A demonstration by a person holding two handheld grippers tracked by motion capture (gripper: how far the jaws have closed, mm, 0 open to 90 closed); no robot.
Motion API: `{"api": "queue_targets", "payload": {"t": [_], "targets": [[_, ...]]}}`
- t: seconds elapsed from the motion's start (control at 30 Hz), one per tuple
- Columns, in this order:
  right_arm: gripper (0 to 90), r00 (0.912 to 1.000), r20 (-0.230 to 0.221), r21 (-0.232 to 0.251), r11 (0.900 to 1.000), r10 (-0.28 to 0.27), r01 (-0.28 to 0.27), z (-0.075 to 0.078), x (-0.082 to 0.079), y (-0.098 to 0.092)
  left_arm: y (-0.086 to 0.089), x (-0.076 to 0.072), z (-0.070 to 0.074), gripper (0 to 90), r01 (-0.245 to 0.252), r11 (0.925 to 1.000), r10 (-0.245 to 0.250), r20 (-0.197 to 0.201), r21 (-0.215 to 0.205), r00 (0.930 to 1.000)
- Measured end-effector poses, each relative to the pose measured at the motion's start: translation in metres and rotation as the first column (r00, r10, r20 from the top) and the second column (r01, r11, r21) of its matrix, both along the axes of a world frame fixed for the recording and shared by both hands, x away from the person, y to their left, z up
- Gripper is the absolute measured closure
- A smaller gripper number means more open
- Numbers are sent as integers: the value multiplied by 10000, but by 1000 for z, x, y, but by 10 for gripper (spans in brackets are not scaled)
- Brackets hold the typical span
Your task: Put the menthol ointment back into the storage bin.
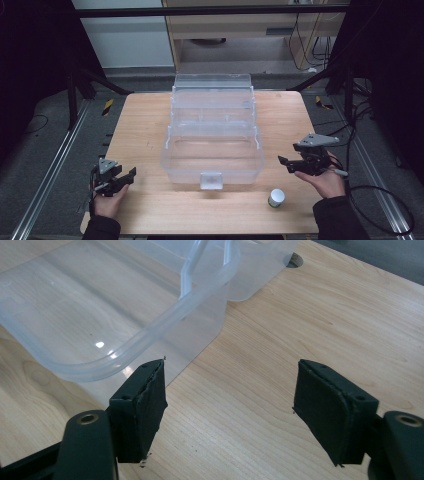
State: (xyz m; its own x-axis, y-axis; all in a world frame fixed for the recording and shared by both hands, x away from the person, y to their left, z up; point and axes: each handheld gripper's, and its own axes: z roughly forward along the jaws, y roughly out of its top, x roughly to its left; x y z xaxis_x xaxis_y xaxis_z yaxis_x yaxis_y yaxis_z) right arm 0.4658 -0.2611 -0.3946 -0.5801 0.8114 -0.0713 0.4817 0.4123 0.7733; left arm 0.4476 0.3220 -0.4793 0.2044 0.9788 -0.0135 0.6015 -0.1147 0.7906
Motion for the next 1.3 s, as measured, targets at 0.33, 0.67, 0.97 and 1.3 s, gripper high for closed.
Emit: {"api": "queue_targets", "payload": {"t": [0.33, 0.67, 0.97, 1.3], "targets": [[280, 9939, -352, -628, 9923, 1050, -1070, 17, -2, 8, -2, 0, -1, 412, 119, 9999, -119, -48, 89, 9999], [270, 9757, -1050, -1230, 9711, 1922, -2045, 22, -5, 17, -3, 1, -1, 409, 162, 9998, -161, -69, 154, 9998], [275, 9407, -1438, -1762, 9274, 3073, -3299, 25, -10, 25, -4, 1, -1, 408, 177, 9997, -176, -85, 166, 9998], [332, 8967, -2175, -2119, 8781, 3856, -4290, 26, -14, 33, -4, 1, -1, 409, 198, 9997, -197, -104, 167, 9998]]}}
